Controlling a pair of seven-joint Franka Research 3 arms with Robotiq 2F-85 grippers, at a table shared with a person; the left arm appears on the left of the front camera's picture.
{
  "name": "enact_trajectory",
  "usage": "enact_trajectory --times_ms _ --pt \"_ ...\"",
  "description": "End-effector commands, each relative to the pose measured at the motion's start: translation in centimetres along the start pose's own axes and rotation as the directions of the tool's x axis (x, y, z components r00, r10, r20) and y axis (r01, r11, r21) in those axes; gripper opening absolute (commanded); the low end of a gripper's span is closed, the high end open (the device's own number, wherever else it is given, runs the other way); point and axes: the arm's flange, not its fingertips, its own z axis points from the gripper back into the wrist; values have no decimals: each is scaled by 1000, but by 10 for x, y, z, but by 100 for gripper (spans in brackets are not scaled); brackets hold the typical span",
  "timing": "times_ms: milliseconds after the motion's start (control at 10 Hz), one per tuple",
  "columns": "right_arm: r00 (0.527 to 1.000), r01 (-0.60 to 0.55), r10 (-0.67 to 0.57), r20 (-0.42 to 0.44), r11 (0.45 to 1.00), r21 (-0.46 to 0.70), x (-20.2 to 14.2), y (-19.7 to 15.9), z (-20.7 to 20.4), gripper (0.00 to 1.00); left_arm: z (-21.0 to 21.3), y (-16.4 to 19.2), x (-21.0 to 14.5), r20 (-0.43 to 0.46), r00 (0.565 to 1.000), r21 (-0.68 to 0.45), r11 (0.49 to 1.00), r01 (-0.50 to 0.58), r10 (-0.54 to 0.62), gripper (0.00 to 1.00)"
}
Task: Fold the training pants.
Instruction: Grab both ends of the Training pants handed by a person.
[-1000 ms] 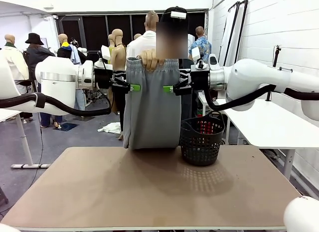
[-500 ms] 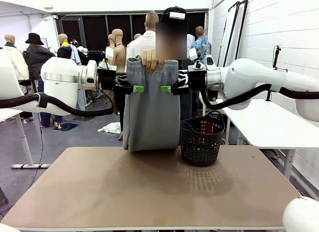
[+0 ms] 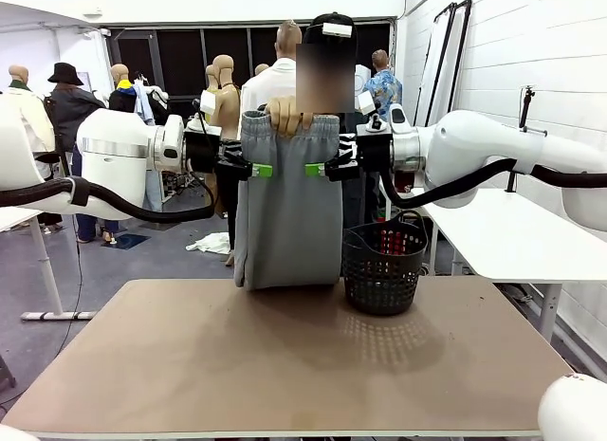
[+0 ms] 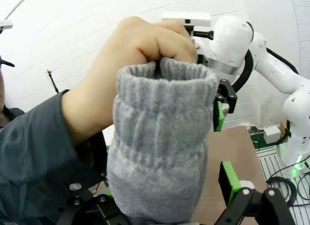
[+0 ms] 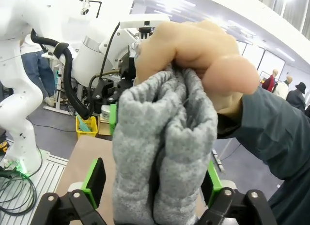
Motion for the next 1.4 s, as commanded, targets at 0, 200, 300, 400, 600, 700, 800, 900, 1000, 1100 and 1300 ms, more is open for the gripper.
enact_trajectory --times_ms 0,200,300,400,600,700,800,900,1000,1100,1300 --pt "999 48 -48 -26 999 18 2 -7 -5 60 -6 1 -4 45 999 50 999 -1 -2 62" --pt "997 68 -68 -24 998 9 0 -10 -4 20 -8 2 -7 58 998 29 999 -16 14 23" --pt "997 73 -73 -16 997 9 0 -11 -4 0 -8 2 -8 55 998 28 999 -21 19 3" --pt "997 82 -82 -15 997 12 -2 -11 -4 0 -8 4 -10 57 998 30 999 -29 28 0" --pt "995 97 -96 -22 995 12 -3 -13 -4 0 -6 6 -14 61 997 23 999 -47 46 0" --pt "994 103 -103 -31 995 9 -5 -14 -5 0 -6 8 -16 67 996 20 998 -54 53 0" --pt "993 110 -110 -43 994 4 -8 -15 -7 0 -7 10 -18 71 996 16 998 -59 58 0" --pt "993 108 -108 -56 994 -5 -9 -16 -8 0 -8 12 -20 73 995 15 998 -66 65 0" --pt "992 108 -108 -65 994 -5 -10 -16 -8 0 -8 16 -23 86 993 17 996 -83 81 0" --pt "989 127 -126 -77 992 1 -11 -16 -8 0 -7 21 -25 112 988 28 994 -109 105 0" --pt "994 104 -104 -37 995 -1 -15 -10 -2 0 -7 13 -25 54 994 25 996 -91 90 0"
